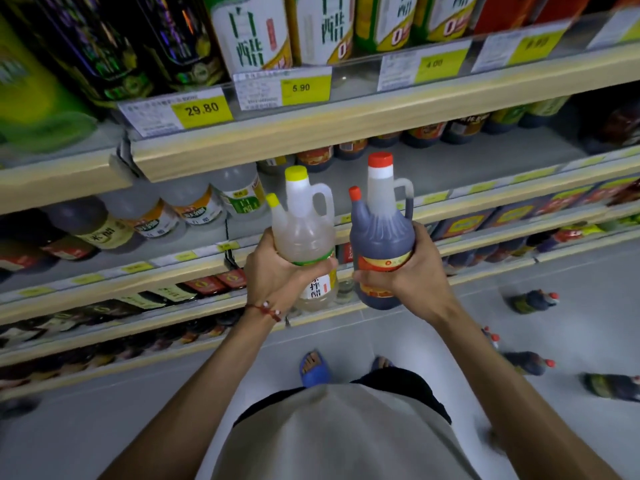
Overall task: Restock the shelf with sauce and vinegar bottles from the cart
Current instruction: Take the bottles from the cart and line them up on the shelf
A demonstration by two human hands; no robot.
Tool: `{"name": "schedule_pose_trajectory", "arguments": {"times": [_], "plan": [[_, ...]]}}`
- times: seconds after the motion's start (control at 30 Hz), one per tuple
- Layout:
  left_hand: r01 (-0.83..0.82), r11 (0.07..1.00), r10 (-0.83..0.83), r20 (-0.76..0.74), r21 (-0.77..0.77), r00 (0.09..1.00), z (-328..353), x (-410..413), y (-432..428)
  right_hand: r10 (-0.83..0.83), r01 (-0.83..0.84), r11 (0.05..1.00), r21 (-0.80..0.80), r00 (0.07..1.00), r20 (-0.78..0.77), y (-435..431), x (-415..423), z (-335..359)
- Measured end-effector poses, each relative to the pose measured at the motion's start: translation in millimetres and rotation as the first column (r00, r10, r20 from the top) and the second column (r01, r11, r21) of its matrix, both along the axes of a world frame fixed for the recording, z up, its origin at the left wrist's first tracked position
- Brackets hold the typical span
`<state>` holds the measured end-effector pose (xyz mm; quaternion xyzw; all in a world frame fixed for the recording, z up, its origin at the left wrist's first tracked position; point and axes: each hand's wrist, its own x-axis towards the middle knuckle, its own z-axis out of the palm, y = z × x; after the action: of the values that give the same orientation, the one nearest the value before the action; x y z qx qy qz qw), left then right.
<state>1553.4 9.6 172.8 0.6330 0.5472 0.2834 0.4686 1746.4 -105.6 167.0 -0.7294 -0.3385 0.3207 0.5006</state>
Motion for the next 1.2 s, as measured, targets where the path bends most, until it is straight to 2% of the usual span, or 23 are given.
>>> {"name": "schedule_pose_trajectory", "arguments": {"times": [0.17, 0.33, 0.5, 0.6, 0.83, 1.0, 1.2], "plan": [[-0.121, 0.993, 0.121, -0.012, -0.009, 0.993, -1.5, 11.0, -18.7, 0.088, -0.089, 0.996, -0.019, 0.995, -0.041, 4.5, 19.4, 4.1], [-0.232, 0.972, 0.23, 0.065, 0.035, 0.971, -5.1, 19.1, -32.1, 0.168, -0.168, 0.986, -0.011, 0.986, -0.022, 10.3, 29.7, 7.8], [-0.312, 0.926, 0.296, 0.107, 0.213, 0.949, 5.4, 24.1, -31.3, 0.164, -0.164, 0.986, 0.029, 0.986, 0.009, 18.2, 27.3, 9.0], [-0.306, 0.885, 0.282, 0.118, 0.35, 0.952, 8.9, 25.2, -14.9, 0.161, -0.164, 0.985, 0.058, 0.986, 0.05, 29.1, 27.1, 5.8], [-0.171, 0.821, 0.154, 0.077, 0.546, 0.985, 0.1, 28.4, 32.7, 0.093, -0.107, 0.986, 0.127, 0.99, 0.108, 37.2, 29.1, -9.1], [-0.129, 0.82, 0.119, 0.054, 0.558, 0.991, -23.4, 40.5, 60.9, 0.059, -0.077, 0.981, 0.176, 0.992, 0.108, 39.7, 31.9, -20.8], [-0.206, 0.831, 0.188, 0.087, 0.517, 0.978, -48.0, 63.2, 99.3, 0.081, -0.107, 0.97, 0.22, 0.989, 0.123, 45.3, 38.6, -31.7]]}}
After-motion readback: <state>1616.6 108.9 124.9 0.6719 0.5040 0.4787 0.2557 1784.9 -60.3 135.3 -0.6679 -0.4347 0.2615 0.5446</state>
